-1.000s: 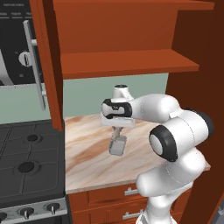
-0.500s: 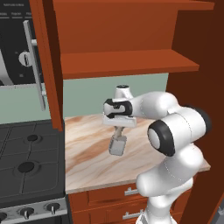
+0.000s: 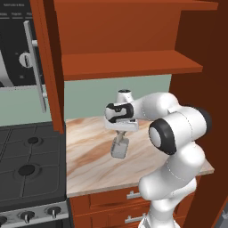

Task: Retrieve the tupperware from the cabinet, then place the raw meat into the tupperware to avoid contamination.

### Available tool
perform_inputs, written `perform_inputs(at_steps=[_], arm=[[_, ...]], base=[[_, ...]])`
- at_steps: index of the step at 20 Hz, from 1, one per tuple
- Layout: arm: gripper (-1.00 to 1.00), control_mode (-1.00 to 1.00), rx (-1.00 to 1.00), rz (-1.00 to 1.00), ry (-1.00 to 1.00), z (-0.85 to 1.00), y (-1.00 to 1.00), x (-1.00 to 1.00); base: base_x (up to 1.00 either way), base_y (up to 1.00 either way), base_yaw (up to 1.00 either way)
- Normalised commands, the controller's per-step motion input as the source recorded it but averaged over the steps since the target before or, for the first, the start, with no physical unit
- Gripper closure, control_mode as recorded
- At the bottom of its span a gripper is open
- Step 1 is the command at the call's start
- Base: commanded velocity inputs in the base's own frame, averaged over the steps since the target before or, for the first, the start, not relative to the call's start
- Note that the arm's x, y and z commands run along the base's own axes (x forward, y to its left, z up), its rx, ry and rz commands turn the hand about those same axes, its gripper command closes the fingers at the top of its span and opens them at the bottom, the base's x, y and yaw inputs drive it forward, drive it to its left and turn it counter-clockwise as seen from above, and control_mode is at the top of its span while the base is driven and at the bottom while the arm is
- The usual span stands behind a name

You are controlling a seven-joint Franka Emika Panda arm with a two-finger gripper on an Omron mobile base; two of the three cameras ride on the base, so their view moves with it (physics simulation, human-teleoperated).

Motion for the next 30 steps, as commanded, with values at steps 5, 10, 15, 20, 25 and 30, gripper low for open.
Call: perform_inputs(at_steps=[5, 10, 15, 20, 25, 30], arm=[[1.00, -1.00, 0.00, 0.00, 0.00, -0.23, 0.00, 0.05], [1.00, -1.00, 0.00, 0.00, 0.00, -0.17, 0.00, 0.04], [1.00, -1.00, 0.00, 0.00, 0.00, -0.13, 0.00, 0.05], [1.00, -1.00, 0.00, 0.00, 0.00, -0.12, 0.00, 0.08], [1.00, -1.00, 0.00, 0.00, 0.00, -0.10, 0.00, 0.02], [1.00, -1.00, 0.00, 0.00, 0.00, 0.00, 0.00, -0.02]], base=[[0.00, 0.00, 0.00], [0.00, 0.00, 0.00], [0.00, 0.00, 0.00], [0.00, 0.00, 0.00], [0.00, 0.00, 0.00], [0.00, 0.00, 0.00]])
